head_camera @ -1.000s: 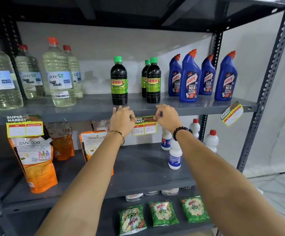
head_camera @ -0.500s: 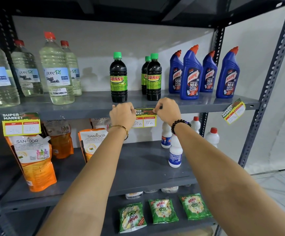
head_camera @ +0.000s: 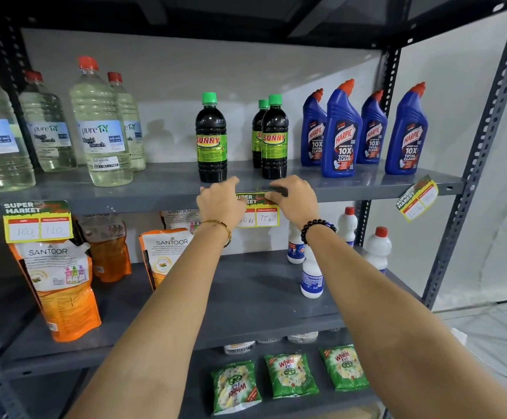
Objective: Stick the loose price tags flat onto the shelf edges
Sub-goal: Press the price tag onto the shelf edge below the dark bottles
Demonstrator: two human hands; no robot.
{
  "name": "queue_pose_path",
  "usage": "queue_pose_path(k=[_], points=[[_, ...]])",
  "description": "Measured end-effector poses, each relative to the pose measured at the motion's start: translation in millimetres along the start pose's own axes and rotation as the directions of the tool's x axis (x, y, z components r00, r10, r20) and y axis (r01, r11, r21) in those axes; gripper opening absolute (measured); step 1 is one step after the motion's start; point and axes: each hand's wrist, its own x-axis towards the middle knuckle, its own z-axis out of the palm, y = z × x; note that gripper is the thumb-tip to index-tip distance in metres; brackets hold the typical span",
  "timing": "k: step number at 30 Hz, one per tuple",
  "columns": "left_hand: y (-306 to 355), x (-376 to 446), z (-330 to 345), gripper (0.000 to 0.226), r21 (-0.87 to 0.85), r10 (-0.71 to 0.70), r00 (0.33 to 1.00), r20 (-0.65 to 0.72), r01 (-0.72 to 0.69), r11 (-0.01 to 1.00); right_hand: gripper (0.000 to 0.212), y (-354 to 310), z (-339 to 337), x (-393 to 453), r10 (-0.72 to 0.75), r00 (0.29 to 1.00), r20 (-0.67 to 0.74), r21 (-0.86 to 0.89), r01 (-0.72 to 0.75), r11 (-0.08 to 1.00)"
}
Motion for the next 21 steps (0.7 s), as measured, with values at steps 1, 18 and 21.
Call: queue_pose_path(k=[1,18,21], points=[[1,0,0,0.031,0.004,-0.003,1.000,0.005,0.003,1.000,0.030,-1,2,0,-0.006,1.000,0.004,-0.018,0.006,1.000],[4,3,17,0.027,0.019,-0.011,0.992,-0.124,0.013,1.000,0.025,-9,4,2,0.011,0.994,-0.112,-0.065,-0.018,0.998],[2,3,18,0.027,0.043,0.015,0.992,-0.123,-0.009,0.999,0.024,-9,5,0,0.013,0.993,-0.113,-0.061,-0.020,0.998]])
